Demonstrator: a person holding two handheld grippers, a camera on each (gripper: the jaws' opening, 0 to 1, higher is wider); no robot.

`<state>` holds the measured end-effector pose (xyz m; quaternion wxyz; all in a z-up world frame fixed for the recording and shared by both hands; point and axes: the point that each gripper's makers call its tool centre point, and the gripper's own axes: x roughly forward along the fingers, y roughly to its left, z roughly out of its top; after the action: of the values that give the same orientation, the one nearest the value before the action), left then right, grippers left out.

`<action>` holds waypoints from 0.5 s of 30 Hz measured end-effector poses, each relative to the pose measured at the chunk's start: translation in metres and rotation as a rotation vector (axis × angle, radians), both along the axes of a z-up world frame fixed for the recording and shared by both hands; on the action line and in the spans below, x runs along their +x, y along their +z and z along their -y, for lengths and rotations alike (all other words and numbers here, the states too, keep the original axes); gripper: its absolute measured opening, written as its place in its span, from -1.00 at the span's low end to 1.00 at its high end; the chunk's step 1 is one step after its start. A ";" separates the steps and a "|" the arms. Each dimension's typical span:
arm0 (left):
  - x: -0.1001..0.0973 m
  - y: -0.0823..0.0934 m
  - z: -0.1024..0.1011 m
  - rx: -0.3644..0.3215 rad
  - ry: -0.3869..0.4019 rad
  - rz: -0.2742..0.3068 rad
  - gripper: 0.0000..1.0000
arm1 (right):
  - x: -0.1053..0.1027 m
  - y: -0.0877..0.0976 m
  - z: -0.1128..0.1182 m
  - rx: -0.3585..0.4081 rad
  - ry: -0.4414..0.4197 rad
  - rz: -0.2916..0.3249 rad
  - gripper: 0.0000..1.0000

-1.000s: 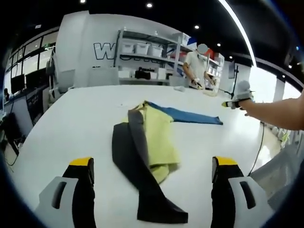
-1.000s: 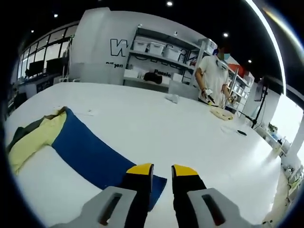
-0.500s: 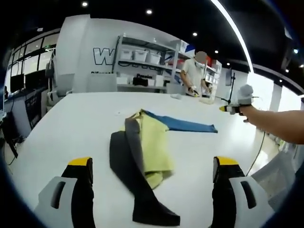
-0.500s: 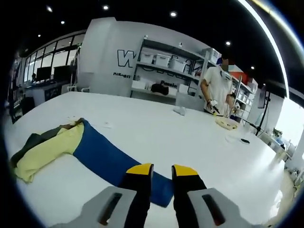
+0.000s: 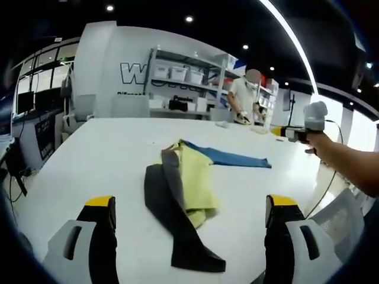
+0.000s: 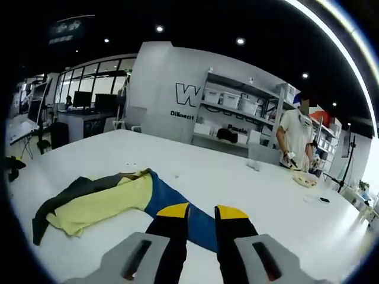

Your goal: Fold the garment on the visible template until the final outline fits inside the template.

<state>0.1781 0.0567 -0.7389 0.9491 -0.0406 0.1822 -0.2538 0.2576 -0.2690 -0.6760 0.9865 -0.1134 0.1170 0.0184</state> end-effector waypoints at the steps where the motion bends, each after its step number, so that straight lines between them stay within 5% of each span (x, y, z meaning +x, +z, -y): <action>1: 0.000 -0.001 0.000 0.003 0.000 -0.001 0.98 | -0.003 0.000 -0.011 -0.005 0.023 -0.001 -0.69; 12: -0.003 -0.002 0.007 0.012 -0.024 -0.004 0.98 | -0.029 -0.007 -0.087 0.003 0.197 -0.008 -0.68; 15: -0.005 -0.004 0.010 0.011 -0.036 -0.015 0.98 | -0.049 -0.013 -0.124 0.004 0.281 -0.023 -0.68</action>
<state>0.1733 0.0470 -0.7432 0.9431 -0.0339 0.1915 -0.2695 0.2089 -0.1448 -0.6891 0.9730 -0.1265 0.1111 0.1579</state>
